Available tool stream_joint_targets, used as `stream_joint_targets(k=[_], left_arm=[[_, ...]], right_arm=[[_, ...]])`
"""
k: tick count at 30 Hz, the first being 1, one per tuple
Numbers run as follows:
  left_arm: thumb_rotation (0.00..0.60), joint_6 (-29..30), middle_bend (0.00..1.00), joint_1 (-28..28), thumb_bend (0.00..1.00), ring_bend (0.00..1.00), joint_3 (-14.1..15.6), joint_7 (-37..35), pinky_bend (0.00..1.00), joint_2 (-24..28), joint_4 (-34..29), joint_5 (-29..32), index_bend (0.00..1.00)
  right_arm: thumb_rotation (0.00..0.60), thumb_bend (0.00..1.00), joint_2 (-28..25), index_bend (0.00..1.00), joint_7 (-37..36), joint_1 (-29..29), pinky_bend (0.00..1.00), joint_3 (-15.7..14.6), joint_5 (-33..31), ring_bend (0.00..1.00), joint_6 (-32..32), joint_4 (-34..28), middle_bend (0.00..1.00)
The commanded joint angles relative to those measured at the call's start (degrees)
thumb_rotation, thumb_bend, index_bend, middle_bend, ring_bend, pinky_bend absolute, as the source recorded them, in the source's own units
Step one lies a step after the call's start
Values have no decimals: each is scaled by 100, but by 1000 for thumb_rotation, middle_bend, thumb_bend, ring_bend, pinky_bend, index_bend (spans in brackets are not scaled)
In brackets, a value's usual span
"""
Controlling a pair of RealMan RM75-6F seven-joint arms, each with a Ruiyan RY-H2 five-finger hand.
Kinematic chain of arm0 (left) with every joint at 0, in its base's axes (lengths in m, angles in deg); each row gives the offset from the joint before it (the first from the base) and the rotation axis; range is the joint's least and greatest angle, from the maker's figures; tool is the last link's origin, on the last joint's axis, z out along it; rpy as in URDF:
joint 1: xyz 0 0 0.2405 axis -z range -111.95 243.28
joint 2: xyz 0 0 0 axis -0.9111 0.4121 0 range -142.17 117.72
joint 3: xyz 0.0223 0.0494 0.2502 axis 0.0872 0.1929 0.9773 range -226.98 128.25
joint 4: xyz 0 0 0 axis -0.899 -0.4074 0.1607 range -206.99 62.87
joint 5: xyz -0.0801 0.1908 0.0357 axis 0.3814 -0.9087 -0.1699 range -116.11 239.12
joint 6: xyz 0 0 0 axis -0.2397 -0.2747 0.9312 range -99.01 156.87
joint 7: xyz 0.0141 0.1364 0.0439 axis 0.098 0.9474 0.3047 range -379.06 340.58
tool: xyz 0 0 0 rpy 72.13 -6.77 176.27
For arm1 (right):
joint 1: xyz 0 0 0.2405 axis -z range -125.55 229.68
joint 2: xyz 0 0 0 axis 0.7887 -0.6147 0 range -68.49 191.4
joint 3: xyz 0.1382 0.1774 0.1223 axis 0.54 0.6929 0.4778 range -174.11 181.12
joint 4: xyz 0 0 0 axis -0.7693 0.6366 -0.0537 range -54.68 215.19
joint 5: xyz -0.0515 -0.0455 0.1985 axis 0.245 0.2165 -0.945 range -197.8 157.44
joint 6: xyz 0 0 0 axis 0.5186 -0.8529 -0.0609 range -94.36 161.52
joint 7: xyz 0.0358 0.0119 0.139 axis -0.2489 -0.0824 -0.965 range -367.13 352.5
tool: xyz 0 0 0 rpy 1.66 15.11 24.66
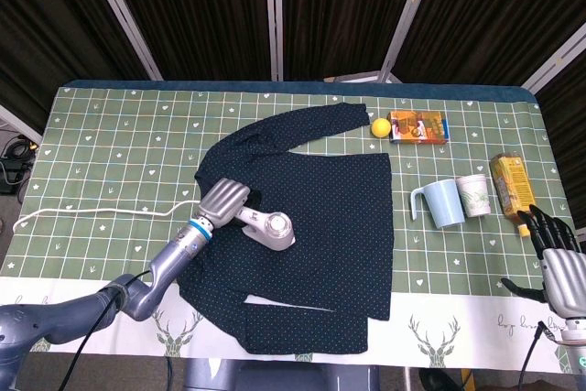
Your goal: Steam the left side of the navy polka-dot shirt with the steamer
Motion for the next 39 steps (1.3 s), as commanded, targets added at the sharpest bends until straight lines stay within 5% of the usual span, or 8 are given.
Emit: stream_joint_targets(k=[1,18,20,25,30,39], left_arm=[[600,6,842,-21,705,814,40,2,1000,31,-28,-19,957],[600,84,842,-120,660,814,428,-2,1000,211,-577,-364,954],[600,101,842,-134,606,814,471,-23,1000,223,-610,-407,950],[600,93,829,-168,243,815,558,-98,1000,271,-670,-464,919],[600,152,817,-214,23,814,666,-259,1000,353,-752,-602,894],[600,326,810,-319,0,814,844,-363,1000,392,-712,-816,875]], right_arm=[[600,0,-2,0,8,4,0,-1,12,0,-17,-8,0],[600,0,-20,0,8,31,0,-7,45,0,-84,-38,0],[600,0,-22,0,2,32,0,-7,50,0,-90,-38,0],[600,0,-26,0,2,37,0,-16,74,0,-104,-42,0],[600,0,-33,0,3,46,0,-20,92,0,-127,-58,0],[600,0,-39,0,11,57,0,-32,129,0,-158,-83,0]])
